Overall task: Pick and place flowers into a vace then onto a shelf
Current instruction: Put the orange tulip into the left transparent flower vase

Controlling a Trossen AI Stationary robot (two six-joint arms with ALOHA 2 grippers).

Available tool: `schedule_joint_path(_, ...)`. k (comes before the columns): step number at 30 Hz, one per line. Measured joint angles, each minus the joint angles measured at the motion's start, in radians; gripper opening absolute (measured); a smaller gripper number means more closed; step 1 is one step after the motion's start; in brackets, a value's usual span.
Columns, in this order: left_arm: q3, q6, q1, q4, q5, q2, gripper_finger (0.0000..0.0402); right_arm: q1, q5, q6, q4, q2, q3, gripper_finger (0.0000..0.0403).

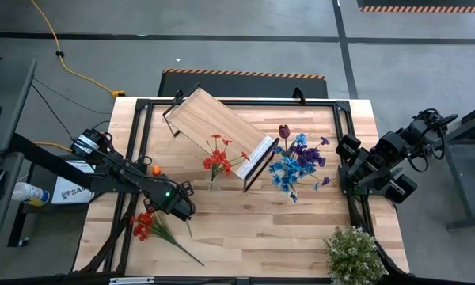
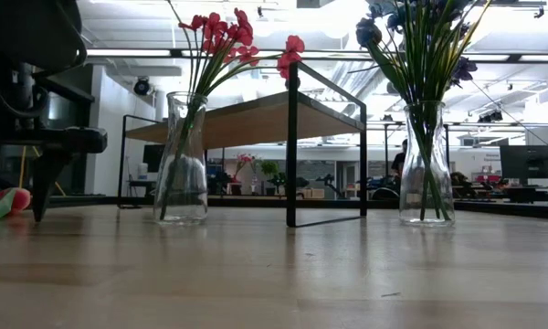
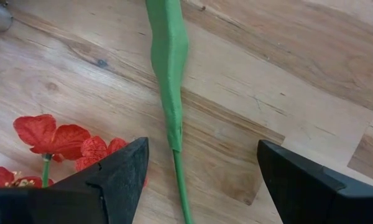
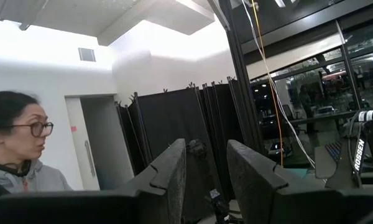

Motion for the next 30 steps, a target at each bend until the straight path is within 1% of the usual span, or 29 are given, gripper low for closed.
schedule_joint_path(4, 0.0, 0.0, 0.0, -0.001, 0.0, 0.0, 0.0332, 0.0, 0.0, 0.0, 0.0, 0.0, 0.0, 0.011)
schedule_joint_path(7, 0.0, 0.0, 0.0, -0.004, 0.003, 0.0, 0.0317, 0.0, 0.0, 0.0, 0.0, 0.0, 0.0, 0.011)
schedule_joint_path(11, 0.0, 0.0, 0.0, -0.004, 0.003, 0.0, 0.0276, 0.0, 0.002, -0.002, 0.0, 0.0, 0.0, 0.011)
schedule_joint_path(21, -0.002, -0.004, 0.001, 0.016, -0.067, 0.0, 0.0171, 0.0, 0.018, -0.022, 0.0, 0.0, 0.0, 0.011)
schedule_joint_path(30, -0.002, 0.003, 0.058, 0.051, -0.066, 0.0, 0.0082, 0.0, 0.019, -0.021, 0.0, 0.0, 0.0, 0.011)
